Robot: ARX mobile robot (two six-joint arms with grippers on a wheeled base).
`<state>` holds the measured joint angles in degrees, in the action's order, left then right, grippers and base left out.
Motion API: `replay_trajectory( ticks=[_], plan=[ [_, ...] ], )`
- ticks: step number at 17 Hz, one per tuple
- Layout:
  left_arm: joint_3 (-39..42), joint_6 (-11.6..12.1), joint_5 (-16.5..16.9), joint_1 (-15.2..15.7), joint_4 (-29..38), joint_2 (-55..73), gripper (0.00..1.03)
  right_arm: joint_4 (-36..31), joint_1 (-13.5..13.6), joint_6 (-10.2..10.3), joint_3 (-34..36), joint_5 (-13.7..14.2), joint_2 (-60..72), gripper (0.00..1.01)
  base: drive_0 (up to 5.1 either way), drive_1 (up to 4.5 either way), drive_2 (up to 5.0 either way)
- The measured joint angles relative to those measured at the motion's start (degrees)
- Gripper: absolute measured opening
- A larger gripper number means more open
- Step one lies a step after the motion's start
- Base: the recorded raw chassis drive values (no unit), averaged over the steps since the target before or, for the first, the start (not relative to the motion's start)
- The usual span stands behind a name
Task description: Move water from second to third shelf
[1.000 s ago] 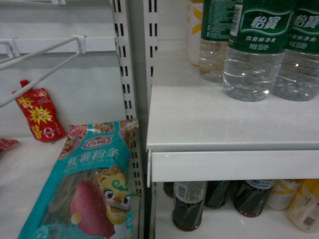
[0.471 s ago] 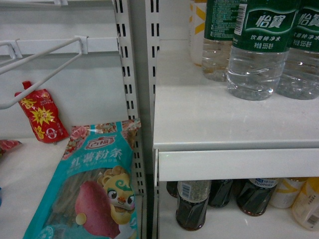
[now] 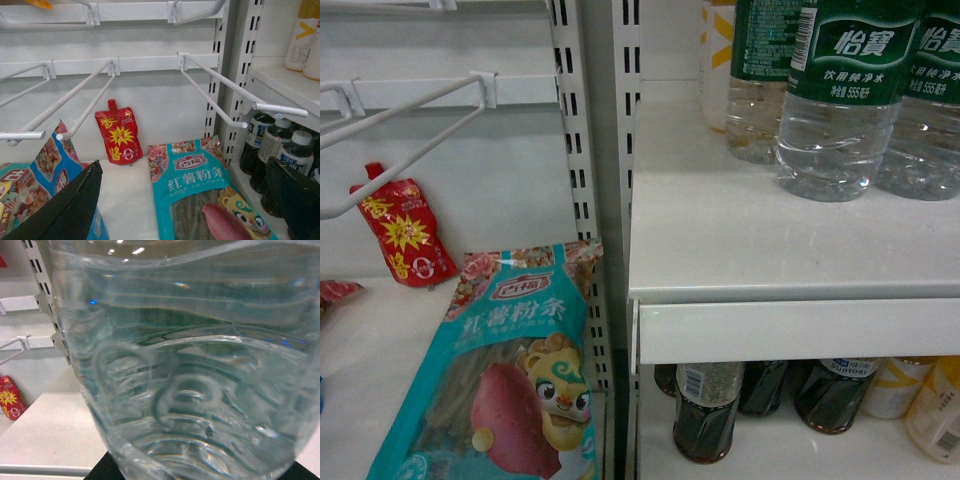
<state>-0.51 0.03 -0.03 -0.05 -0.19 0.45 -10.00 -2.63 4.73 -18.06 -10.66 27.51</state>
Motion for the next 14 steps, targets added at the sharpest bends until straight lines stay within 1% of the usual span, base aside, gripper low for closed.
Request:
replay_trajectory(
  ticks=[1, 3, 5, 6, 9, 10, 12, 14],
  plan=[
    [0.00, 0.00, 0.00, 0.00, 0.02, 0.00, 0.98, -0.72, -0.02, -0.04, -2.10, -0.74, 3.06, 0.39, 0.0, 0.00, 0.0],
    [0.00, 0.00, 0.00, 0.00, 0.00, 0.00, 0.98, -1.40, -0.31, -0.70, -4.17, -0.70, 7.19, 0.39, 0.0, 0.00, 0.0],
    [0.00, 0.00, 0.00, 0.00, 0.00, 0.00, 0.98, -0.74, -1.77, -1.88, -6.49, -1.03, 12.48, 0.39, 0.0, 0.00, 0.0],
    [0.00, 0.00, 0.00, 0.00, 0.00, 0.00, 0.98, -0.66, -2.91, -2.08, -7.30, -1.90, 14.43, 0.39, 0.0, 0.00, 0.0],
    [0.00, 0.00, 0.00, 0.00, 0.00, 0.00, 0.98, 0.15, -5.33, -3.10, -10.69, -3.08, 18.49, 0.39, 0.0, 0.00, 0.0],
    [0.00, 0.00, 0.00, 0.00, 0.00, 0.00, 0.98, 0.11, -5.73, -3.08, -11.93, -3.58, 19.78, 0.39, 0.0, 0.00, 0.0],
    [0.00, 0.00, 0.00, 0.00, 0.00, 0.00, 0.98, 0.17, -5.70, -3.32, -13.97, -3.48, 22.53, 0.39, 0.0, 0.00, 0.0],
    [0.00, 0.00, 0.00, 0.00, 0.00, 0.00, 0.98, 1.09, -5.57, -4.39, -16.04, -3.17, 25.83, 0.39, 0.0, 0.00, 0.0]
  ],
)
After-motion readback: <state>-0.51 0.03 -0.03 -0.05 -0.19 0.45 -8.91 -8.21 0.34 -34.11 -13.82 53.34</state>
